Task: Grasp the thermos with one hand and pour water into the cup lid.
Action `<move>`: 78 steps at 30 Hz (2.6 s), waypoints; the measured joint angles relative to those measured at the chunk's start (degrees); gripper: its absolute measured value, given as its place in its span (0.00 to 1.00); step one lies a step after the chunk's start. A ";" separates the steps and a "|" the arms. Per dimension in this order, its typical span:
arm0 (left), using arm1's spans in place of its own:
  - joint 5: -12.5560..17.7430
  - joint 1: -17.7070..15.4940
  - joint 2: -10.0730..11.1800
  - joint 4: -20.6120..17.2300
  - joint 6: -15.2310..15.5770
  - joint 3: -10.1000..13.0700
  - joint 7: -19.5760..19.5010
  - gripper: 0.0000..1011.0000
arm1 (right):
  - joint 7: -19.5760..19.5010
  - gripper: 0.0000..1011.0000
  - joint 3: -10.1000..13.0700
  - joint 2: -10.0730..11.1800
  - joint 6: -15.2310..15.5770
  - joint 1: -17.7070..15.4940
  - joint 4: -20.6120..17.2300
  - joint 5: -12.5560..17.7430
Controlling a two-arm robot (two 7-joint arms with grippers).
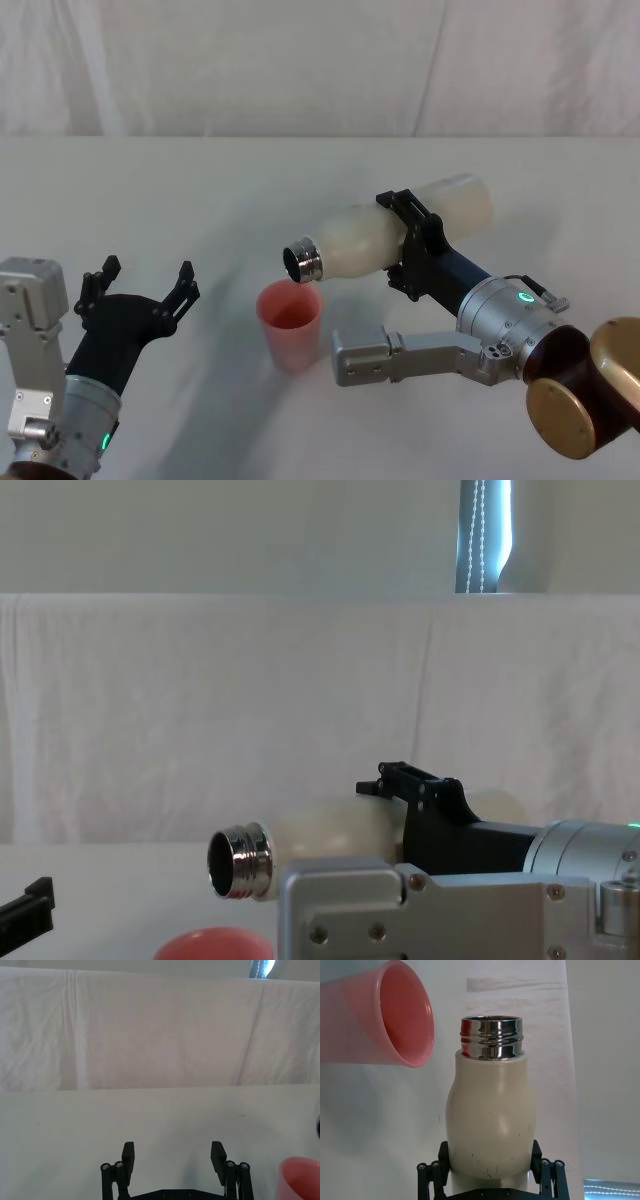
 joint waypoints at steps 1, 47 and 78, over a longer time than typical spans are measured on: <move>0.00 0.00 0.00 0.00 0.00 0.00 0.00 0.99 | 0.00 0.94 -0.01 0.01 0.00 0.02 -0.02 -0.04; 0.00 0.00 0.00 0.00 0.00 0.00 0.00 0.99 | 0.48 0.94 -0.54 1.03 -0.36 1.01 -0.99 -1.55; 0.00 0.00 0.00 0.00 0.00 0.00 0.00 0.99 | 0.17 0.94 -1.02 1.33 -0.68 1.41 -1.13 -2.13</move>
